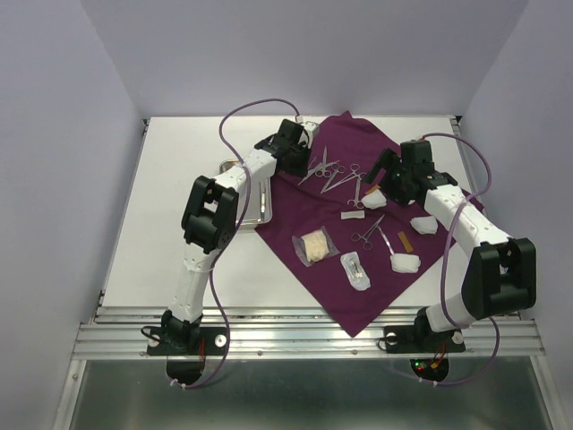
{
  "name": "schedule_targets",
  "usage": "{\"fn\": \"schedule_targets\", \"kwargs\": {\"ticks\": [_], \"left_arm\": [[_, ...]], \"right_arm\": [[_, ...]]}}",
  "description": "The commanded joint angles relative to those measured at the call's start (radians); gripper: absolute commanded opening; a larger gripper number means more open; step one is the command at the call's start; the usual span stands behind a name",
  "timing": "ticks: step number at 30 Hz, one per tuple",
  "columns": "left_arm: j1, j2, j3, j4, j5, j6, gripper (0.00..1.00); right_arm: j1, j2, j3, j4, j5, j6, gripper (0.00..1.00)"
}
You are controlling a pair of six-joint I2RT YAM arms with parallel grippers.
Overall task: Prepare the surgical pack
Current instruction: Pick up the medical item from the surgical kit, then adjust the surgical kit at the center of the board.
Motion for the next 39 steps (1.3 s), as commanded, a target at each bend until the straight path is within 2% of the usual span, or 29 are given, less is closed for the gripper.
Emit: {"fn": "schedule_targets", "kwargs": {"ticks": [1, 4, 10, 19, 29, 39], "left_arm": [[-0.002, -0.011, 0.047, 0.039, 0.010, -0.036, 0.00], [-0.002, 0.000, 0.058, 0.034, 0.008, -0.039, 0.00], [-0.002, -0.041, 0.037, 0.039, 0.005, -0.044, 0.00], [0.001, -0.133, 0.003, 0.027, -0.003, -0.059, 0.00], [0.020, -0.198, -0.034, -0.003, -0.026, -0.067, 0.00], [0.046, -0.195, -0.020, -0.026, -0.010, -0.067, 0.00]], "right_arm": [[-0.008, 0.020, 0.030, 0.047, 0.013, -0.026, 0.94], [-0.008, 0.123, 0.121, 0.054, 0.038, -0.057, 0.92], [-0.008, 0.388, 0.353, 0.053, 0.045, -0.085, 0.79], [-0.017, 0.698, 0.686, 0.045, 0.009, -0.076, 0.73], [-0.036, 0.954, 0.968, -0.027, 0.016, -0.059, 0.73], [-0.094, 1.108, 1.091, -0.097, 0.090, -0.014, 0.76]]}}
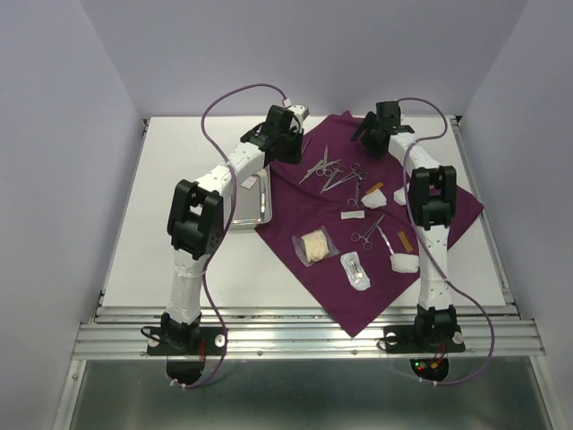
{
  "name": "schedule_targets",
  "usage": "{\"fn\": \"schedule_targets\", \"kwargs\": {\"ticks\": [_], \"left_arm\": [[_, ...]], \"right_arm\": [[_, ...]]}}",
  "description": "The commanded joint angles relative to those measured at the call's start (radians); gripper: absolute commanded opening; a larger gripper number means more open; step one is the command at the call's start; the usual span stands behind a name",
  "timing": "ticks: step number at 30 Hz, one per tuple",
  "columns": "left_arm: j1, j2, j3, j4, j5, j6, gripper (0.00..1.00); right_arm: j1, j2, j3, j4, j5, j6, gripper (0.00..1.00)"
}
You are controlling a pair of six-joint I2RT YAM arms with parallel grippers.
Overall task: Prepare the surgical pack
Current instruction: Adjust the surgical kit at the center of the board, then place the medical item in the container.
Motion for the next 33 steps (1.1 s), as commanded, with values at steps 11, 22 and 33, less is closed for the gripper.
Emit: {"fn": "schedule_targets", "kwargs": {"ticks": [11, 22, 33], "left_arm": [[0.031, -0.048, 0.005, -0.021, 0.043, 0.004, 0.00], [0.034, -0.101, -0.053, -0.020, 0.014, -0.015, 0.00], [0.094, -0.389, -0.468, 0.120, -0.040, -0.153, 0.00]], "right_arm": [[-0.090, 0.193, 0.200, -0.111, 0.032, 0.016, 0.77], [-0.090, 0.057, 0.221, -0.080, -0.102, -0.008, 0.84], [-0.090, -0.431, -0.305, 0.108, -0.132, 0.002, 0.87]]}}
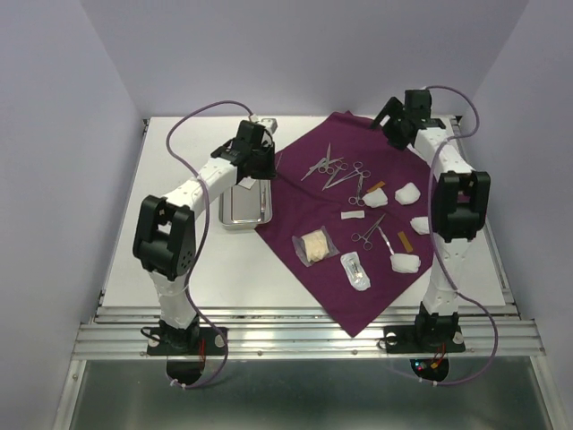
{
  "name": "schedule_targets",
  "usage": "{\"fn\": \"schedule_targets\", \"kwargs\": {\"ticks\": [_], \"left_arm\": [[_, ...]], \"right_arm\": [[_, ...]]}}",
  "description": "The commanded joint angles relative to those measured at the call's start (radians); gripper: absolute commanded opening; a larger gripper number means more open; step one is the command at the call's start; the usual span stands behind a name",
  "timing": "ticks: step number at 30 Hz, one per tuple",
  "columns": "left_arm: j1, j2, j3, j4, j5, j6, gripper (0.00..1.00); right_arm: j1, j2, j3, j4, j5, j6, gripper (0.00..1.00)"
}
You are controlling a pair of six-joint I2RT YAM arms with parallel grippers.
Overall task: Prepare the surgical pack
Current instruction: Place the medical item in the container.
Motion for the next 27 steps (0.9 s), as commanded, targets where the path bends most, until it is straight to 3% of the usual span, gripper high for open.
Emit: {"fn": "schedule_targets", "kwargs": {"ticks": [1, 9, 20, 21, 22, 23, 25, 27], "left_arm": [[0.022, -0.148, -0.138, 0.111, -0.030, -0.089, 0.00], [0.047, -0.231, -0.374, 0.252, -0.104, -0.249, 0.00], [0.049, -0.197, -0.491, 0.338, -0.153, -0.307, 0.00], [0.049, -0.194, -0.492, 0.340, -0.153, -0.302, 0.05], [0.049, -0.187, -0.494, 0.340, -0.153, -0.302, 0.27], [0.049, -0.187, -0.497, 0.340, -0.151, -0.302, 0.35], [0.047, -0.191, -0.504, 0.349, -0.144, -0.302, 0.48], [0.047, -0.206, -0.503, 0.346, -0.137, -0.295, 0.54]], "right_arm": [[-0.006, -0.209, -0.168, 0.133, -0.018, -0.001, 0.87], [-0.006, -0.403, -0.401, 0.182, -0.035, 0.011, 0.88], [-0.006, -0.481, -0.510, 0.182, -0.027, -0.002, 0.88], [-0.006, -0.487, -0.516, 0.182, -0.027, -0.004, 0.88], [-0.006, -0.490, -0.519, 0.183, -0.029, -0.004, 0.88], [-0.006, -0.493, -0.522, 0.182, -0.024, -0.004, 0.88], [-0.006, -0.504, -0.528, 0.182, -0.020, -0.006, 0.88], [-0.006, -0.515, -0.533, 0.182, -0.017, -0.007, 0.89]]}}
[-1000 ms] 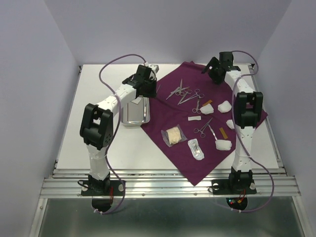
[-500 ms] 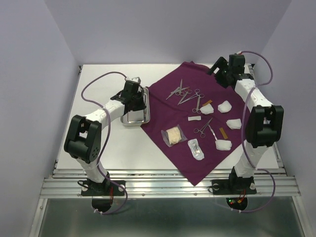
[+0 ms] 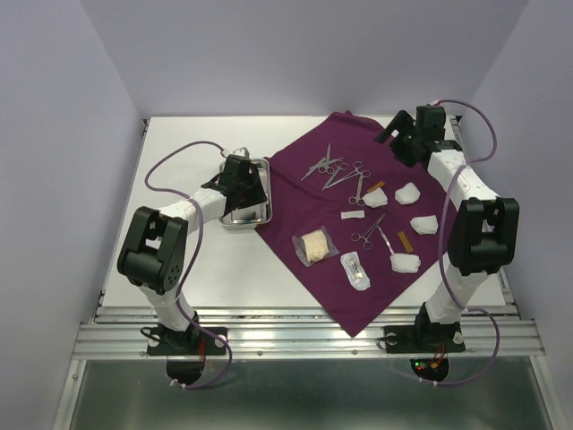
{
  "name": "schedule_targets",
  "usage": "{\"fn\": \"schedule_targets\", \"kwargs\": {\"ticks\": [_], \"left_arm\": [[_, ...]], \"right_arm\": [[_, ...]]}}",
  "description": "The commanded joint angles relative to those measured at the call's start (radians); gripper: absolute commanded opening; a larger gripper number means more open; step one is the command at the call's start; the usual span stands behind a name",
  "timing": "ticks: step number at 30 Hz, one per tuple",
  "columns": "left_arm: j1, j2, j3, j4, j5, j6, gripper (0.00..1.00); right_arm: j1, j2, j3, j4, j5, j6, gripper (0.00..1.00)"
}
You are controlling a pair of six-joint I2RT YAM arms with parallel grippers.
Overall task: Prepare the surgical pack
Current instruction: Place the medical item in the container, then pick up the medical item from the surgical kit.
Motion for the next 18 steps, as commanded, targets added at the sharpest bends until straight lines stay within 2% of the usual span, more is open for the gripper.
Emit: {"fn": "schedule_targets", "kwargs": {"ticks": [1, 4, 8, 14, 18], "left_arm": [[0.001, -0.032, -0.007, 0.039, -0.005, 0.008, 0.55], [-0.005, -0.069, 0.029, 0.005, -0.028, 0.033, 0.55], [-0.042, -0.081, 0.127, -0.055, -0.161, 0.103, 0.55], [-0.131, 0.052, 0.380, -0.116, -0.209, 0.284, 0.55], [-0.180, 0.225, 0.612, -0.182, -0.186, 0.411, 0.55]], "right_arm": [[-0.006, -0.070, -0.018, 0.042, 0.010, -0.014, 0.89], [-0.006, -0.082, -0.022, 0.039, 0.011, -0.015, 0.89], [-0.006, -0.091, -0.032, 0.037, 0.013, -0.017, 0.89], [-0.006, -0.116, -0.060, 0.033, 0.015, -0.021, 0.89], [-0.006, -0.143, -0.089, 0.022, 0.025, -0.027, 0.89]]}}
